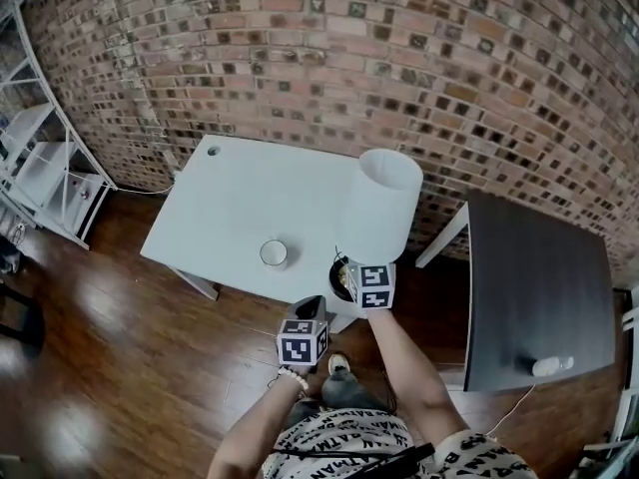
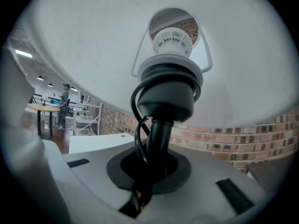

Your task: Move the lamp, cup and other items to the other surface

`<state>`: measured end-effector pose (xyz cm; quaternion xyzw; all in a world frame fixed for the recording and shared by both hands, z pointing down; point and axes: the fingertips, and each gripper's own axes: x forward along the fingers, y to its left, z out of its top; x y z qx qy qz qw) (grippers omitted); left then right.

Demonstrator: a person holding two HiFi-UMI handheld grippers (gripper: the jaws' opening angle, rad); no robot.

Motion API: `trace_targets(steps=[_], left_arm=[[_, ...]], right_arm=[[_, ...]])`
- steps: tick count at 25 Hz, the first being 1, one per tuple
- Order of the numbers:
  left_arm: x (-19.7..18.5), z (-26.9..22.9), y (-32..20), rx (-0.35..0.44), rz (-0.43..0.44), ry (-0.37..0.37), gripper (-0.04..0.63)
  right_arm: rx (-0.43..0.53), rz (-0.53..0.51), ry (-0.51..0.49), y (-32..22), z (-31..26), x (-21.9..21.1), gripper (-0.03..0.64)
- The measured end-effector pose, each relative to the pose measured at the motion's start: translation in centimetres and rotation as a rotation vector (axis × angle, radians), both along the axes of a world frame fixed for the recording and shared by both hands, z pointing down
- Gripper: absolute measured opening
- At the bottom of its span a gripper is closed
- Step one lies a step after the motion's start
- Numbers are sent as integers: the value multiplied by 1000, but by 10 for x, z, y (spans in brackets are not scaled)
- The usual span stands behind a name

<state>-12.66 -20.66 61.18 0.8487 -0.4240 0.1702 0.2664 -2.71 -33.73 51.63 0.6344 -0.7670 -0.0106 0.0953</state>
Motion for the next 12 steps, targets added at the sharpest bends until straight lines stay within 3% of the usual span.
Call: trace_targets(steps=[7,12], left_arm=[[-35,12,-31,-6,-168,-8,2],[-38,31,-50,-24,-231,-26,2]], right_arm=[[1,-138,-5,-58,23,-44,12],[5,-200,-25,-95,37,-62,12]])
